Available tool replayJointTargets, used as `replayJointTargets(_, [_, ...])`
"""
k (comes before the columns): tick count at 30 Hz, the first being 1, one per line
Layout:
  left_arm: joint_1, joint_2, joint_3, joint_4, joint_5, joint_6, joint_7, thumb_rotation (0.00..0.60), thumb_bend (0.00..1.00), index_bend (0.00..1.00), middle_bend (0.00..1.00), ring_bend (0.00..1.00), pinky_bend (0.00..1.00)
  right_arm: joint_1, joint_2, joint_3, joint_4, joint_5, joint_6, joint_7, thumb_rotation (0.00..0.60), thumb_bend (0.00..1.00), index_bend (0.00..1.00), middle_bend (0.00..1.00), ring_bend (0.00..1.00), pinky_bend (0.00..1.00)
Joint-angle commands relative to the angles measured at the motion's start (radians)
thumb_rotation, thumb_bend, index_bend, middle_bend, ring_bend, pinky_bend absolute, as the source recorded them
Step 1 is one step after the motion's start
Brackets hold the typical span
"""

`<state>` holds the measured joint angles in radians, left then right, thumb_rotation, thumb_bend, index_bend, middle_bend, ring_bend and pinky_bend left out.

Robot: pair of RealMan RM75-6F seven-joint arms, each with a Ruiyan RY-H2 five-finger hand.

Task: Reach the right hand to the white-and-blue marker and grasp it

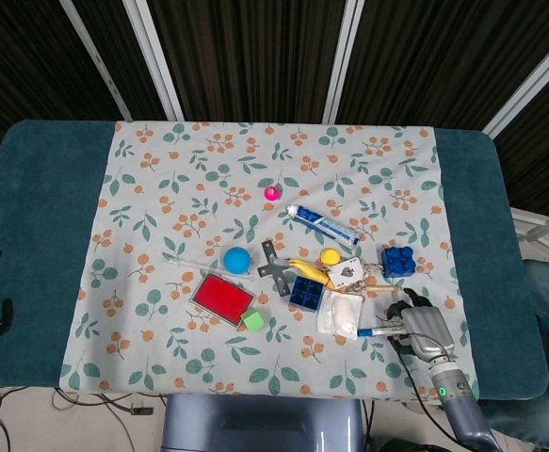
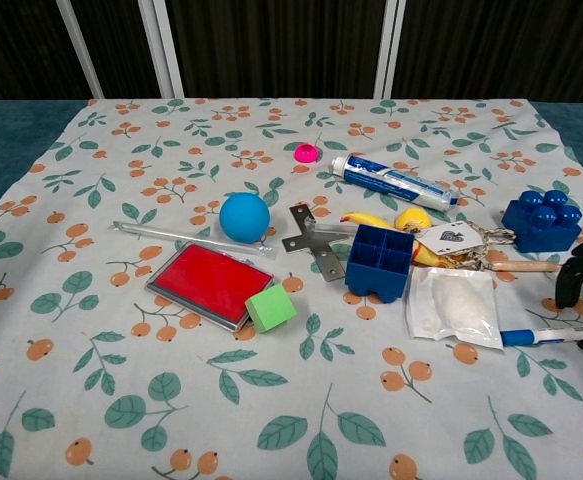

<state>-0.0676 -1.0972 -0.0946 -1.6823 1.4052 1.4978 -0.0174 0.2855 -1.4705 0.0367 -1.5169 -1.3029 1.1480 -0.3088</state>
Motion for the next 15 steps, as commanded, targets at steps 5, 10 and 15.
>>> replayJointTargets(5, [0.000,-0.001,0.000,0.003,-0.001,-0.001,0.000,0.600,0.52,0.09,0.00,0.02,0.04,0.007,-0.016,0.000,0.014,0.008,-0.010,-0.006,0.600,0.36,0.49,0.42,0.14,0.24])
replayJointTargets(10, [0.000,0.000,0.000,0.000,-0.001,0.000,0.001,0.600,0.52,0.09,0.00,0.02,0.04,0.011,-0.023,0.000,0.023,0.012,-0.017,-0.003,0.600,0.39,0.51,0.43,0.15,0.24])
replayJointTargets(15, [0.000,0.000,0.000,-0.001,-0.002,-0.001,0.004,0.600,0.52,0.09,0.00,0.02,0.04,0.015,-0.028,-0.003,0.029,0.012,-0.021,-0.004,0.600,0.41,0.52,0.44,0.16,0.24])
